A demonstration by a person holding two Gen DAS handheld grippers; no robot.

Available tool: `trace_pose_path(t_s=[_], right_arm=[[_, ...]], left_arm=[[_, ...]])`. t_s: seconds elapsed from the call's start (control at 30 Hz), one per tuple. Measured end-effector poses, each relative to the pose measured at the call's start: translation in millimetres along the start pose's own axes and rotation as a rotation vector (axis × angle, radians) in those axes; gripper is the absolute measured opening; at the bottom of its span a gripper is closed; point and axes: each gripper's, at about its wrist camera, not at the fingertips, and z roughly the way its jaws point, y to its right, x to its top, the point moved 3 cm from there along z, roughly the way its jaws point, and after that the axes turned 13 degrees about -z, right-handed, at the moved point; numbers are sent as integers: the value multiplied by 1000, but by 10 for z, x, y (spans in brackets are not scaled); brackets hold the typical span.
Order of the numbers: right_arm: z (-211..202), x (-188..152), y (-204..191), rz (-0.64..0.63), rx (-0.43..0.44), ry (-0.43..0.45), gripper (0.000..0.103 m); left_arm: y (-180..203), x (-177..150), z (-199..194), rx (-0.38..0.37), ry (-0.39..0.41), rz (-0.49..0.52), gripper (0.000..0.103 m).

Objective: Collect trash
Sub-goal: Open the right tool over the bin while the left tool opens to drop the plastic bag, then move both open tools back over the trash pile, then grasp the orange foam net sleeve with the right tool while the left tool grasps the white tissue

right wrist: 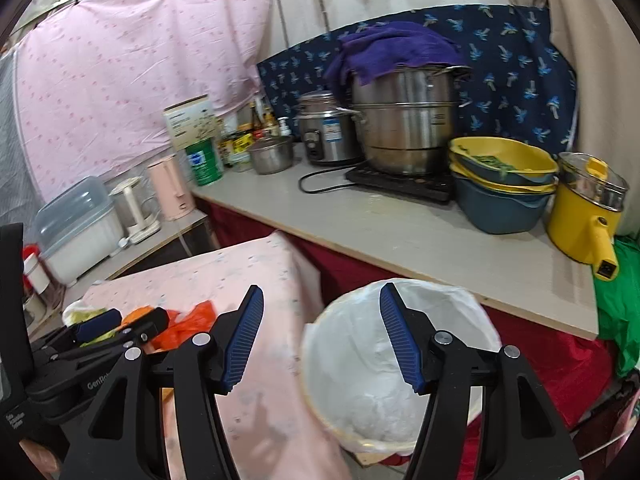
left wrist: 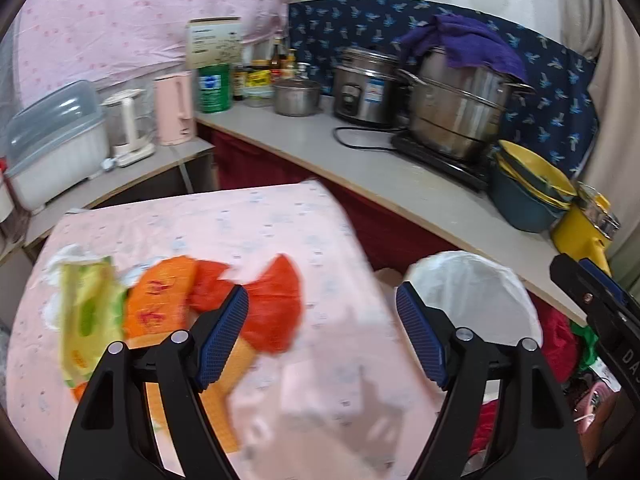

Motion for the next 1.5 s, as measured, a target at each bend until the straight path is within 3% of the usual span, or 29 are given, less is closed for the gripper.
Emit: trace_pose_path(t_s=[0.07, 0.33, 0.7, 0.87, 1.3, 1.4, 1.5], right_arm=[[6, 6, -190, -21, 28, -4, 59], [87, -99, -1069, -111, 150, -55, 59], [366, -435, -2153, -199, 281, -164, 60], [536, -549, -2410, -219, 301, -206, 63], [948, -729, -2700, -246, 308, -286, 63], [1005, -758, -2727, -248, 308, -300, 63], [1039, -778, -2741, -254, 309, -309, 63]], left_arm=[[-204, 28, -53, 34, 4, -16, 79], [-1088, 128, -353, 180, 57, -57, 84], [-2104, 190, -533, 271, 47, -153, 84], [-2385, 221, -501, 276, 41, -183, 90], [-2631, 440, -21, 220, -25, -239, 92], [-2650, 484, 87, 202, -30, -254, 90], [-2660, 509, 181, 176, -49, -261, 78]])
